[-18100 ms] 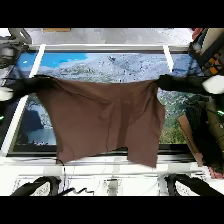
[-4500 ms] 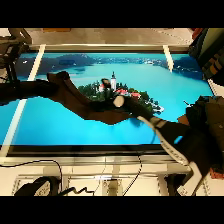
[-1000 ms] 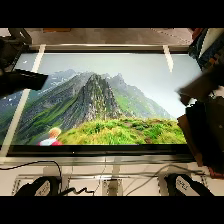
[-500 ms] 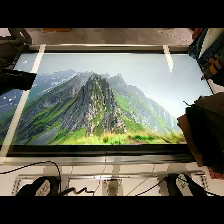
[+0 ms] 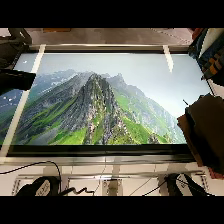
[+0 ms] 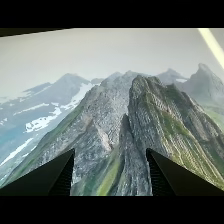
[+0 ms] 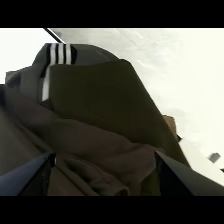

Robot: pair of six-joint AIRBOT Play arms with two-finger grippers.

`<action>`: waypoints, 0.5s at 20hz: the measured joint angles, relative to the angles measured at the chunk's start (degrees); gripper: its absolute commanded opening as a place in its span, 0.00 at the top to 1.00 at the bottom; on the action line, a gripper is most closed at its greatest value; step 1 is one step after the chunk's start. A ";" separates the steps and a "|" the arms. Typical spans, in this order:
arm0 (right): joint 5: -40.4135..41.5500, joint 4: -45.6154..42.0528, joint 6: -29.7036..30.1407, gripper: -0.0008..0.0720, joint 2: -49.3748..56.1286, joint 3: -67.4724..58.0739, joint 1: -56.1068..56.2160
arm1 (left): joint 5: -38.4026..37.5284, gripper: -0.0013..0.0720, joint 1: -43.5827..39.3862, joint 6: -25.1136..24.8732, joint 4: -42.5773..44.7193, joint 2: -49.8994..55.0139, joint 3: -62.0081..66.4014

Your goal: Fold the clothes and pants, and hang the long-sleeved shirts on hangers.

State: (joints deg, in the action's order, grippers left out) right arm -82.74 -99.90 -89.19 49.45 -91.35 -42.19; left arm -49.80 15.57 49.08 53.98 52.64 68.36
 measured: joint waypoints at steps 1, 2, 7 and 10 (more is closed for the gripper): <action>0.33 1.29 -0.11 0.39 0.00 0.00 0.04 | 0.00 0.32 0.00 0.00 0.00 0.00 0.00; 0.68 2.95 -0.46 0.91 0.00 0.00 0.37 | 0.00 0.32 0.00 0.00 0.00 0.00 0.00; 1.36 20.90 -1.86 0.96 0.33 0.00 8.81 | 0.00 0.32 0.00 0.00 0.00 0.00 0.00; 1.36 27.41 -0.85 0.96 0.70 0.00 18.84 | 0.02 0.32 0.00 0.00 0.00 0.00 0.00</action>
State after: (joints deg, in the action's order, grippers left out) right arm -81.38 -72.49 -90.04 50.15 -91.35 -23.35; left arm -49.78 15.57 49.08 53.98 52.64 68.36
